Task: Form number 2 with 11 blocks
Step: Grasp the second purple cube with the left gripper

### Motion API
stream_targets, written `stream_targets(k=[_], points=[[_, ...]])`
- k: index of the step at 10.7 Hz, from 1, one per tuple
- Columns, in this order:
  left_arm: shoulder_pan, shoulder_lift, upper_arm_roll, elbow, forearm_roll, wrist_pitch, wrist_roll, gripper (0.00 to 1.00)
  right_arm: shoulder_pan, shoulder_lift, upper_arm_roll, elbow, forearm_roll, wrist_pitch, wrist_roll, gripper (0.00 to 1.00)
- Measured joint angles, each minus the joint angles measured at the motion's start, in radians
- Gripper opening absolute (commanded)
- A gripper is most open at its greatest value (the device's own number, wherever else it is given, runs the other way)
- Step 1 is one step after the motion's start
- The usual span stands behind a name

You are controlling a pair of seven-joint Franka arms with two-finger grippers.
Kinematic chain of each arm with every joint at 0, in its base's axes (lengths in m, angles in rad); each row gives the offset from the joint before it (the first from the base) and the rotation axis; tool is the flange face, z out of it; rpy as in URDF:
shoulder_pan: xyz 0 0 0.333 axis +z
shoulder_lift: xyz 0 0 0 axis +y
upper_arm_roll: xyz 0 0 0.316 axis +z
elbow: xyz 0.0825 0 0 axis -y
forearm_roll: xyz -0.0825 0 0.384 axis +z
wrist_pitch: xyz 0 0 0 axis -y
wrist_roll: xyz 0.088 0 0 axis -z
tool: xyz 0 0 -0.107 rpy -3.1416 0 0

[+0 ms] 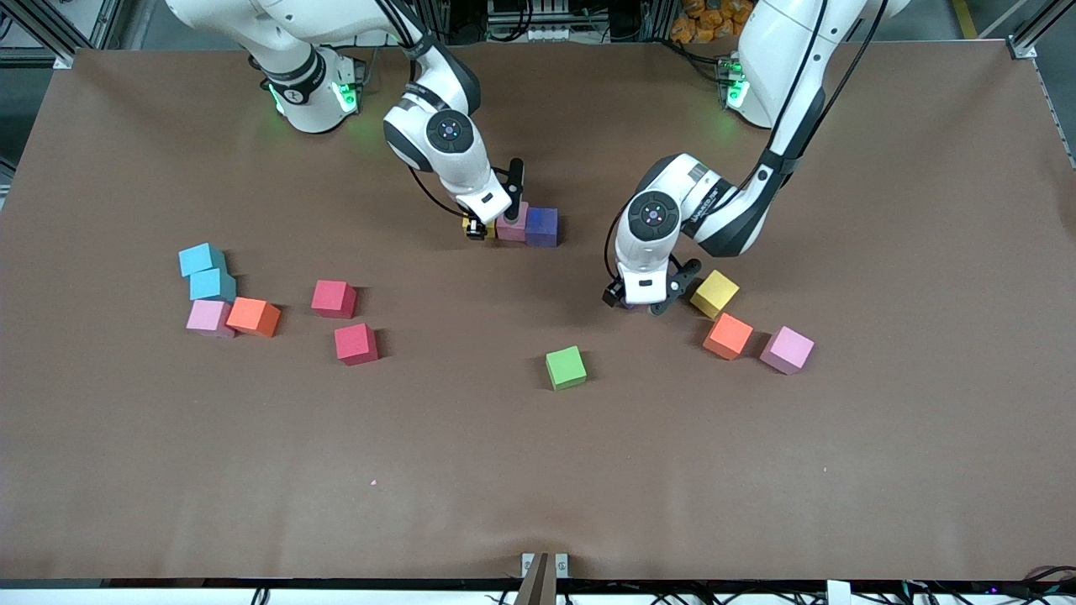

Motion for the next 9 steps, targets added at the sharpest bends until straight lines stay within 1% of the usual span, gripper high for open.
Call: stream_targets(k=[1,2,3,4,5,6,9], points=[[0.000,0.006,0.000,0.000,0.001,0.006,0.009,0.55,0.000,0.000,0.000,0.000,-0.001,0.003,0.000,0.34],[0.000,0.010,0.000,0.000,0.001,0.009,0.036,0.17,0.000,0.000,0.001,0.000,-0.003,0.008,0.001,0.34],[0.000,0.012,0.000,0.000,0.001,0.009,0.076,0.06,0.000,0.000,0.001,0.000,-0.005,0.011,0.001,0.34],[0.001,0.011,0.001,0.001,0.001,0.010,0.121,0.06,0.000,0.000,0.002,0.000,-0.008,0.012,0.003,0.38],[0.002,0.011,0.001,0.008,0.001,0.011,0.155,0.06,0.000,0.000,0.002,0.000,-0.012,0.013,0.004,0.85],[0.004,0.010,0.001,0.021,0.001,0.012,0.177,0.06,0.000,0.000,0.002,0.000,-0.018,0.014,0.005,1.00],[0.001,0.008,-0.002,0.077,0.001,0.014,0.254,0.06,0.000,0.003,0.004,0.000,-0.031,0.004,0.041,1.00]])
